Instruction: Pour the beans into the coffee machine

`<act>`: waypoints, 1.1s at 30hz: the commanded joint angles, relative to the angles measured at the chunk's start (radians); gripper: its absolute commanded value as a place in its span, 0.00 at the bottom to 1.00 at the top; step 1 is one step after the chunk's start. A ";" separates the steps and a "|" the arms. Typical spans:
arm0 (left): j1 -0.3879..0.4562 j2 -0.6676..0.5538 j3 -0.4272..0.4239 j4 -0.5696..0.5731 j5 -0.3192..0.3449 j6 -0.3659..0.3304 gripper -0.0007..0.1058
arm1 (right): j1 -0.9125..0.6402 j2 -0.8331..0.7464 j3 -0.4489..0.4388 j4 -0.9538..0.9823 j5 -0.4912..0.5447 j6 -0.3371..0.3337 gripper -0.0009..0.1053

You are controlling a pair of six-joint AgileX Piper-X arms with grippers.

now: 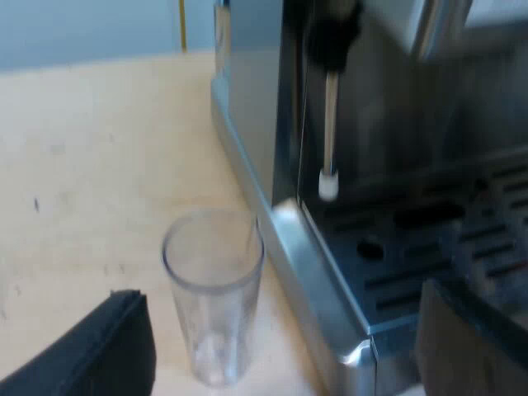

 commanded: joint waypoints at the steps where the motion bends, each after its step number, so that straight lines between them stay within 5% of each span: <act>1: -0.005 -0.027 -0.060 0.063 -0.005 -0.010 0.64 | 0.000 -0.077 -0.032 0.089 0.052 0.022 0.76; 12: -0.005 -0.028 -0.239 0.245 0.001 -0.010 0.64 | -0.014 -0.282 -0.038 0.273 0.242 0.014 0.76; 26: -0.015 -0.048 -0.335 0.345 0.001 -0.010 0.64 | -0.407 -0.435 -0.038 0.341 0.140 0.011 0.76; 33: -0.085 -0.101 -0.335 0.367 -0.007 -0.004 0.64 | -0.581 -0.516 -0.038 0.469 0.117 -0.065 0.76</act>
